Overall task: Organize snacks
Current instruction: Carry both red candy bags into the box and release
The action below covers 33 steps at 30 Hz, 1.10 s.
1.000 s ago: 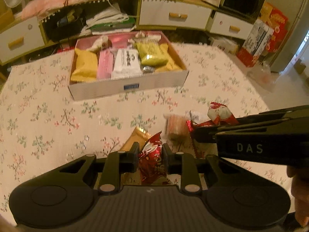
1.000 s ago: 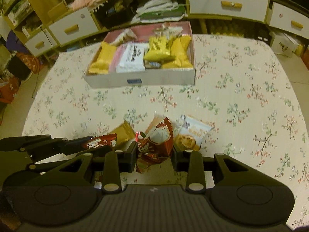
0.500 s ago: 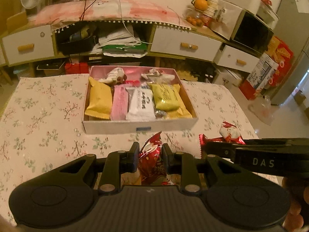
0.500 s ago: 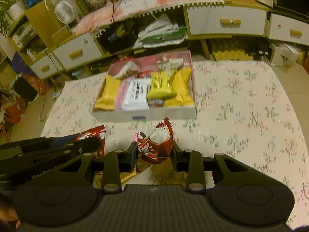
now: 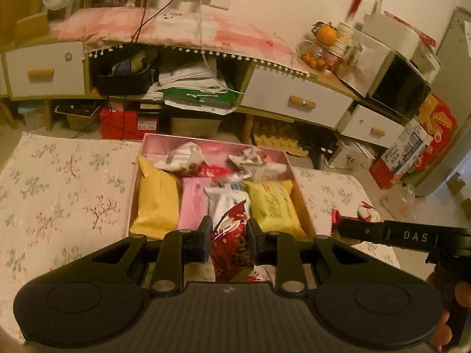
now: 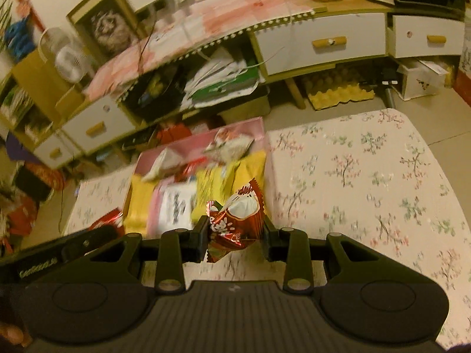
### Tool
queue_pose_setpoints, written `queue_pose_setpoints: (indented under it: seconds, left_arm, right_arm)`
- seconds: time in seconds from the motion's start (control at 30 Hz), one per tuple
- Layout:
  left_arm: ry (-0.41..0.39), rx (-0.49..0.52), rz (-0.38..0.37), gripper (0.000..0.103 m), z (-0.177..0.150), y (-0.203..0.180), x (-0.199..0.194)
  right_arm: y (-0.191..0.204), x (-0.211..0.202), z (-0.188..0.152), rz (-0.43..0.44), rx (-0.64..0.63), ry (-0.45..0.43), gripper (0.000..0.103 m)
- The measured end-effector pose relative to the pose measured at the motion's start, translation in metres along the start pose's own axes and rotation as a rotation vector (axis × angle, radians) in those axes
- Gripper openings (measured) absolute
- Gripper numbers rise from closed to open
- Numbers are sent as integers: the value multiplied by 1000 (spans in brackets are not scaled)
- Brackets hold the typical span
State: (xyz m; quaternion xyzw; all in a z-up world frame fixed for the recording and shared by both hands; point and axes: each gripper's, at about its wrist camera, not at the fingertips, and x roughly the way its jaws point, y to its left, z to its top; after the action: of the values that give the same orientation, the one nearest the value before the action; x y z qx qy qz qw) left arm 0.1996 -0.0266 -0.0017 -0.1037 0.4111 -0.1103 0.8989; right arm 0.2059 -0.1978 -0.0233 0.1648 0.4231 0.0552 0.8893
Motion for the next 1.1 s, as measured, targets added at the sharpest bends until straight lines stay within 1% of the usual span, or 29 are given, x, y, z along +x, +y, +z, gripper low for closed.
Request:
queue_pose_setpoints:
  seconds: [0.07,0.13,0.23,0.3,0.4,0.57,0.63,0.67,0.7,0.77,0.8,0.83,0.87,0.9,0.97,1.03,1.1]
  left_arm:
    - [0,-12,-1,29,6,6,8]
    - [-2,-18,8,29,12,13,13]
    - [-12,-22,9,29,22,25,19]
    - [4,-13,-2,29,25,31,23]
    - [28,0,23,29,23,39,32]
    - [73,45,58,30,14,45,50]
    - [62,55,82,31,14,47,52]
    - [57,67,82,31,13,47,51]
    - [56,81,76,33,12,47,51]
    - [46,99,81,39,11,45,50]
    - [39,100,87,52,11,45,48]
    - [27,97,96,62,11,45,46]
    - [11,91,102,63,11,45,44]
    - [0,80,101,63,12,46,42]
    - [-11,39,92,63,14,50,38]
    - [-13,-6,98,64,15,55,34]
    - [-9,-27,103,64,14,57,31]
  right_arm:
    - [-1,8,4,1,6,-8,32]
    - [3,17,7,3,-15,-8,32]
    - [14,27,13,1,-78,-14,32]
    - [19,31,20,11,-108,-30,32]
    - [23,41,31,50,-108,-43,32]
    - [36,62,34,105,-117,-35,32]
    - [42,69,34,116,-123,-38,32]
    - [44,72,35,125,-119,-42,32]
    - [46,74,35,134,-115,-44,32]
    - [51,79,35,139,-115,-47,33]
    - [52,81,36,136,-114,-50,36]
    - [53,81,36,135,-109,-58,36]
    - [53,82,37,135,-100,-65,39]
    - [52,81,38,134,-86,-76,45]
    - [50,77,40,154,-64,-80,45]
    - [49,69,42,155,-71,-78,45]
    - [47,61,44,158,-66,-83,45]
